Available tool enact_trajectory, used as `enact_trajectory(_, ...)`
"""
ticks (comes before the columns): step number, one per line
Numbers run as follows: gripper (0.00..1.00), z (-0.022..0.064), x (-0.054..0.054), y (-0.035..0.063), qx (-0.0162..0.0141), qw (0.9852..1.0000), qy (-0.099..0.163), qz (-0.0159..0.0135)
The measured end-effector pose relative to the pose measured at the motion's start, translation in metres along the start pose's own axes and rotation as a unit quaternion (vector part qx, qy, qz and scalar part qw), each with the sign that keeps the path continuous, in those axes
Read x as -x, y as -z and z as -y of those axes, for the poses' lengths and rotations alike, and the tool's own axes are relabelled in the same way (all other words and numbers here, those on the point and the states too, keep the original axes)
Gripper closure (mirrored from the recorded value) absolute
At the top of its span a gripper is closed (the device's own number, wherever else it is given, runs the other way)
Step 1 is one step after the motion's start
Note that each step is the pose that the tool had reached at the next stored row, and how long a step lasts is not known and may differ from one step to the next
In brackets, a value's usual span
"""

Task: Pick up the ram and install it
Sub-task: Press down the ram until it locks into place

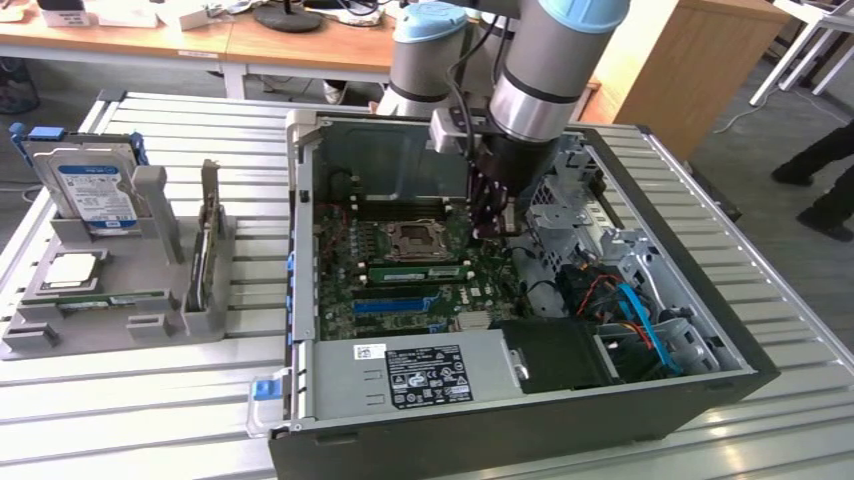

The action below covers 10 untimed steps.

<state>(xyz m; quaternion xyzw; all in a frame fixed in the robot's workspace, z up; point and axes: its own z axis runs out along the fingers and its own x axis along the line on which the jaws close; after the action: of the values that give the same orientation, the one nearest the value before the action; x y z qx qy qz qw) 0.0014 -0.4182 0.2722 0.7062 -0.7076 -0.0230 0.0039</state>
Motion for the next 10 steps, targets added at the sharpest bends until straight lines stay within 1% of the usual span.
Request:
enact_trajectory(3,0.89,0.0022,-0.0001,0.0001,0.0000,1.0000,0.000,0.0000)
enact_trajectory(10,0.89,0.0022,-0.0002,-0.0010,-0.0001,1.0000,0.000,0.0001)
